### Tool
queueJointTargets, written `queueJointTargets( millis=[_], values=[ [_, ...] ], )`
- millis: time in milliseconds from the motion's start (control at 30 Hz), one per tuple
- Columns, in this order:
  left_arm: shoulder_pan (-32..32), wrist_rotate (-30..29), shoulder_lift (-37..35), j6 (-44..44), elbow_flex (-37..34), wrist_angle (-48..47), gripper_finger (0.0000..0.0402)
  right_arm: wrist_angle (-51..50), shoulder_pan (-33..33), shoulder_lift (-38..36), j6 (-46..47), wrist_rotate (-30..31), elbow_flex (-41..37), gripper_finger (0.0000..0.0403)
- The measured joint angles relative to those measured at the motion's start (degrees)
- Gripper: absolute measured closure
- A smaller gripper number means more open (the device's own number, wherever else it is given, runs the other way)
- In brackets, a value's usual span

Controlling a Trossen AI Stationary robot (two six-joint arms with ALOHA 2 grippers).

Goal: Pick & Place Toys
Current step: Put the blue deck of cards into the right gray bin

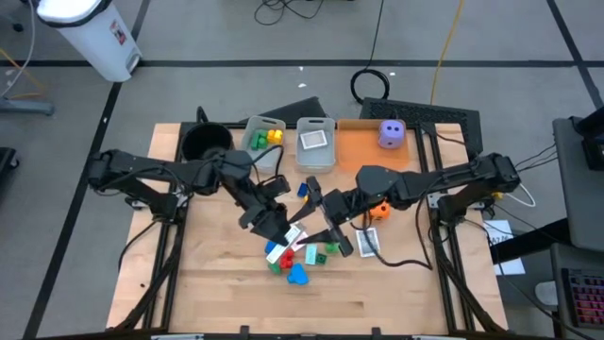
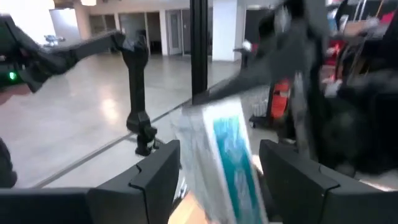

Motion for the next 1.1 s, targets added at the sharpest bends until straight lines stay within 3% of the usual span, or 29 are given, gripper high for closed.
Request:
queueJointTargets(
  millis=[267,500,800,1100],
  values=[
    [0.22,1.44,0.09,-0.34,0.00,1.44,0.0099,0.19,0.00,-0.07,-0.10,-0.35,-0.02,0.0217],
    [0.20,1.68,0.11,-0.37,0.00,1.27,0.0066,0.19,-0.02,-0.04,-0.30,-0.37,-0.02,0.0274],
    [0.18,2.05,0.11,-0.37,0.00,1.59,0.0094,0.63,0.02,-0.04,-2.07,-0.87,-0.02,0.0346],
    [0.20,1.48,0.11,-3.35,0.00,5.83,0.0013,1.37,0.02,-0.10,0.41,-0.05,0.02,0.0334]
  ],
)
